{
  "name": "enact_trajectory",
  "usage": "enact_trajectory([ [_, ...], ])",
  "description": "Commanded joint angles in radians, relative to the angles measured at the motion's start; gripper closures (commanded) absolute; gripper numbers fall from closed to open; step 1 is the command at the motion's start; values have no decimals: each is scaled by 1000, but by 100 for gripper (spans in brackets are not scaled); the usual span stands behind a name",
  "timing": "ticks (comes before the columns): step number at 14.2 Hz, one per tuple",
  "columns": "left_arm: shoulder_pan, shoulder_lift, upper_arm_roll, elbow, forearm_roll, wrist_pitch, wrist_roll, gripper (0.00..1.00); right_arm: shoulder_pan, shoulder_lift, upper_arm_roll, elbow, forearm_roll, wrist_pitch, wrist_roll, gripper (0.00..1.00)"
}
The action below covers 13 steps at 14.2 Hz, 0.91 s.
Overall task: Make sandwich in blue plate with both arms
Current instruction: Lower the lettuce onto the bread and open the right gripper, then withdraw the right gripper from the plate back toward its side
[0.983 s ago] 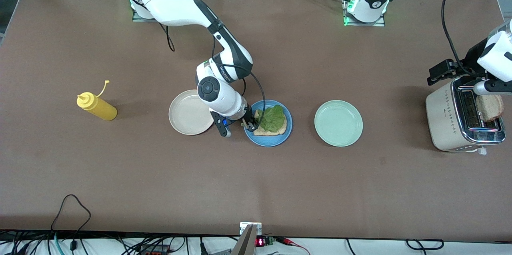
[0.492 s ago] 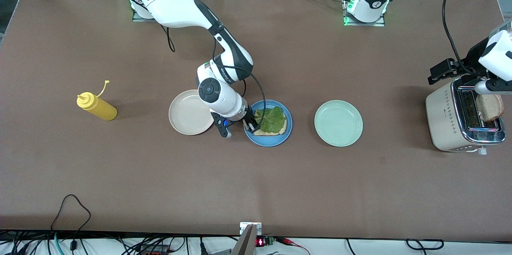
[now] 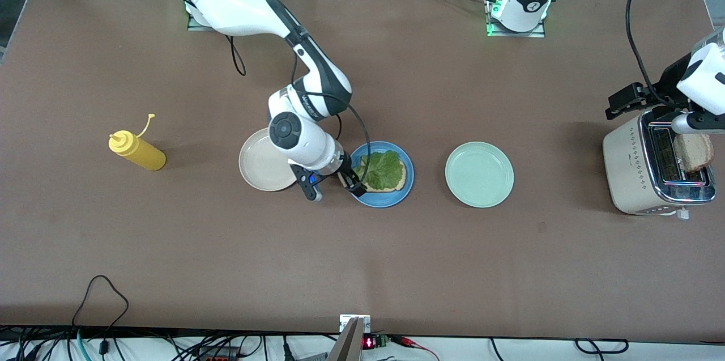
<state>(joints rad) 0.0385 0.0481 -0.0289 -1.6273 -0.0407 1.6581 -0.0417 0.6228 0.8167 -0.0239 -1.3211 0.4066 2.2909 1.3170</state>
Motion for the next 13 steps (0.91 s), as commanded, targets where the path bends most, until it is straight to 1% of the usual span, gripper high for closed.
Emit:
enact_trajectory([
  [1,12,-19,-14,-19,16,-4,-4,0,-70,-117,9,-21,-12,-163,-129,0],
  [3,12,-19,-16,-19,16,-4,-6,0,-124,-181,9,-23,-12,-295,-253,0],
  [5,12,-19,-16,-19,16,-4,-6,0,-190,-250,-4,-23,-17,-463,-393,0],
  [6,12,-19,-16,-19,16,-4,-6,0,-218,-284,-7,-23,-37,-538,-459,0],
  [8,11,-20,-16,-14,16,-1,-6,0,-262,-361,-7,-41,-109,-678,-594,0],
  [9,11,-20,-16,-13,15,-3,-3,0,-268,-399,-14,-61,-138,-723,-654,0],
  [10,12,-22,-16,-10,15,-3,-3,0,-268,-459,-48,-104,-159,-764,-744,0],
  [11,12,-22,-14,-6,15,-3,-3,0,-278,-496,-62,-128,-173,-798,-802,0],
  [12,12,-22,-13,-6,15,-3,-1,0,-305,-532,-65,-150,-187,-833,-856,0],
  [13,14,-22,-13,-6,15,-4,-3,0,-349,-571,-65,-177,-207,-859,-957,0],
])
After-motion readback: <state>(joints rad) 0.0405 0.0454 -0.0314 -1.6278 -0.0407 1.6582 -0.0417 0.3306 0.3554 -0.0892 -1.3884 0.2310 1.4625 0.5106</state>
